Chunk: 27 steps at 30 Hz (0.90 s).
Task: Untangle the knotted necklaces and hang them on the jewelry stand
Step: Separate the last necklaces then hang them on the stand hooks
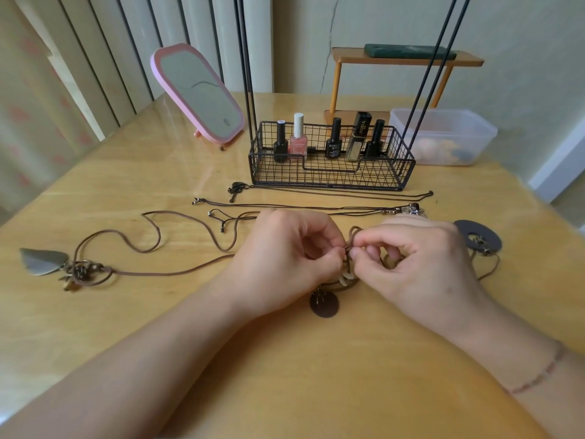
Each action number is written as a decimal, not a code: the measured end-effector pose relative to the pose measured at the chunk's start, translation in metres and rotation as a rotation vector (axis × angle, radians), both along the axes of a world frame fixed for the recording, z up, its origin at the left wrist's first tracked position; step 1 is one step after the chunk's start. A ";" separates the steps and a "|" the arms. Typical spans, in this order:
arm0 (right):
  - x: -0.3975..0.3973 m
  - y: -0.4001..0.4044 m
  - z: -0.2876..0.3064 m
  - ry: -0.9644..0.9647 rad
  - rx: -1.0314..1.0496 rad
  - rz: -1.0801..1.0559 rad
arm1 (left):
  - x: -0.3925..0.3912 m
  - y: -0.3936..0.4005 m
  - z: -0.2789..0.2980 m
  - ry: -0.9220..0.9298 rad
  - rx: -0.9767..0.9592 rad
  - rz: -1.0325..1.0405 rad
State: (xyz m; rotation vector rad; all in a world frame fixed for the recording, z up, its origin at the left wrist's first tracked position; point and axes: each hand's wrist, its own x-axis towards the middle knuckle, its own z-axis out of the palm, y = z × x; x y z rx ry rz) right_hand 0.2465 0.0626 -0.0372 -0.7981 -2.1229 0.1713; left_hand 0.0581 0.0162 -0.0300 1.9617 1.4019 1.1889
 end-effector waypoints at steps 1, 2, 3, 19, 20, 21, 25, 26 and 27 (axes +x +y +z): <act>-0.001 -0.001 0.000 -0.002 0.003 -0.003 | 0.001 -0.001 0.001 0.006 0.010 0.014; -0.002 -0.002 0.000 0.000 -0.005 0.001 | 0.002 -0.001 0.001 0.004 0.010 0.025; -0.003 -0.003 0.000 0.007 -0.025 0.012 | 0.002 -0.002 0.001 -0.007 -0.001 0.036; -0.001 0.002 0.006 0.140 -0.308 0.230 | -0.003 0.001 0.004 -0.453 -0.240 -0.167; 0.000 0.003 0.006 0.128 -0.311 0.227 | -0.003 0.001 0.004 -0.460 -0.252 -0.178; 0.000 0.003 0.005 0.111 -0.310 0.226 | -0.002 0.000 0.004 -0.471 -0.264 -0.185; 0.000 0.001 0.005 0.069 -0.307 0.225 | -0.001 0.000 0.004 -0.484 -0.289 -0.178; -0.001 0.000 0.006 0.080 -0.303 0.220 | -0.001 0.001 0.003 -0.478 -0.289 -0.169; -0.001 -0.001 0.006 0.093 -0.289 0.211 | -0.001 0.001 0.003 -0.475 -0.285 -0.160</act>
